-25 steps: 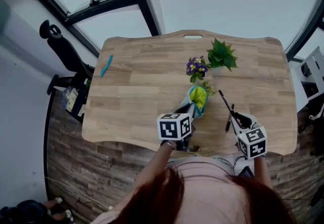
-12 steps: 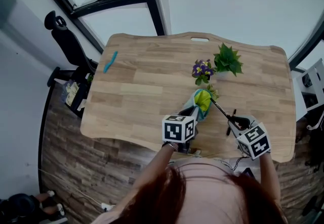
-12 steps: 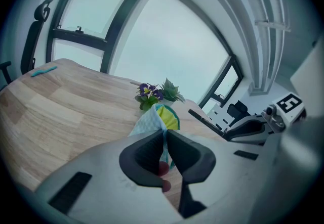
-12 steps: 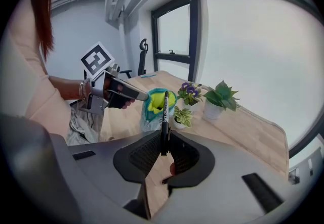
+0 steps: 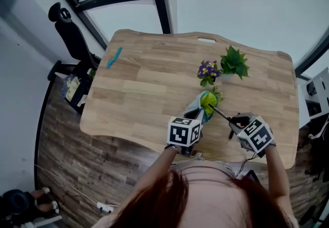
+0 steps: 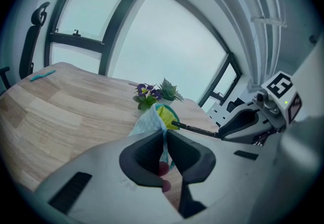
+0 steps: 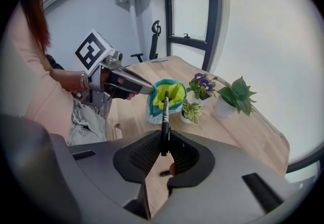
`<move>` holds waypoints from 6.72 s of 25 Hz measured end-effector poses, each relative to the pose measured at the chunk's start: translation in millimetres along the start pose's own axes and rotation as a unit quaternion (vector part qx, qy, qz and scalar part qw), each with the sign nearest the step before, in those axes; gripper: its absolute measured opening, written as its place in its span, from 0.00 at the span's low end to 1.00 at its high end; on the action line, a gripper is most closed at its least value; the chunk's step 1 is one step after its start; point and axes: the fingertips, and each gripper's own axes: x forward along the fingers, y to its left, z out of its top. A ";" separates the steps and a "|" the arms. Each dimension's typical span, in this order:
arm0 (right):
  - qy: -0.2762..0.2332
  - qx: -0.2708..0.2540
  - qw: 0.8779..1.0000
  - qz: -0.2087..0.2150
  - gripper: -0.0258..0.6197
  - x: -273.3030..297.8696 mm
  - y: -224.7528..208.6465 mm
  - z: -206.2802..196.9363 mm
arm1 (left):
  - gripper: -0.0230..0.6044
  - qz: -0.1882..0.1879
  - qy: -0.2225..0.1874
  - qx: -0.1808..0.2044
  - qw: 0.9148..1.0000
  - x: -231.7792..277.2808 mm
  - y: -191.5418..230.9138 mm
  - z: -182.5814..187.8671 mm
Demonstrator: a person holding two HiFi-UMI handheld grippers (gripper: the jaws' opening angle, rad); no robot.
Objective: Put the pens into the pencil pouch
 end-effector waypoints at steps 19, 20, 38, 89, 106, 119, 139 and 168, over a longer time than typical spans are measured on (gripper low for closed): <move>0.126 -0.134 0.983 0.028 0.12 30.3 -4.1 2.6 | 0.07 -0.023 0.012 0.056 0.998 4.8 -20.1 -5.0; 0.131 -0.140 0.981 0.031 0.12 32.9 -4.1 3.2 | 0.07 -0.025 0.013 0.056 0.998 5.4 -21.0 -5.5; 0.224 -0.228 0.946 0.047 0.12 44.4 -7.2 10.7 | 0.07 -0.061 0.011 0.077 0.995 7.5 -30.2 -4.4; 0.035 -0.064 0.996 0.048 0.18 44.1 -31.5 61.1 | 0.06 -0.145 0.012 0.087 0.986 12.5 -46.9 -7.9; -0.135 0.125 0.977 -0.109 0.18 7.1 -61.8 25.7 | 0.06 -0.109 -0.089 0.003 0.990 11.7 -29.0 26.4; -0.120 0.317 0.920 -0.195 0.21 34.0 -63.7 -77.6 | 0.06 -0.094 -0.077 -0.063 0.991 12.8 -13.7 12.4; -0.057 0.450 0.871 -0.191 0.25 90.1 -34.2 -152.2 | 0.06 -0.102 -0.068 -0.065 0.990 7.8 -12.9 9.2; -0.124 0.441 0.870 -0.181 0.12 58.3 -56.3 -130.7 | 0.06 -0.104 -0.074 -0.053 0.990 7.6 -20.1 5.0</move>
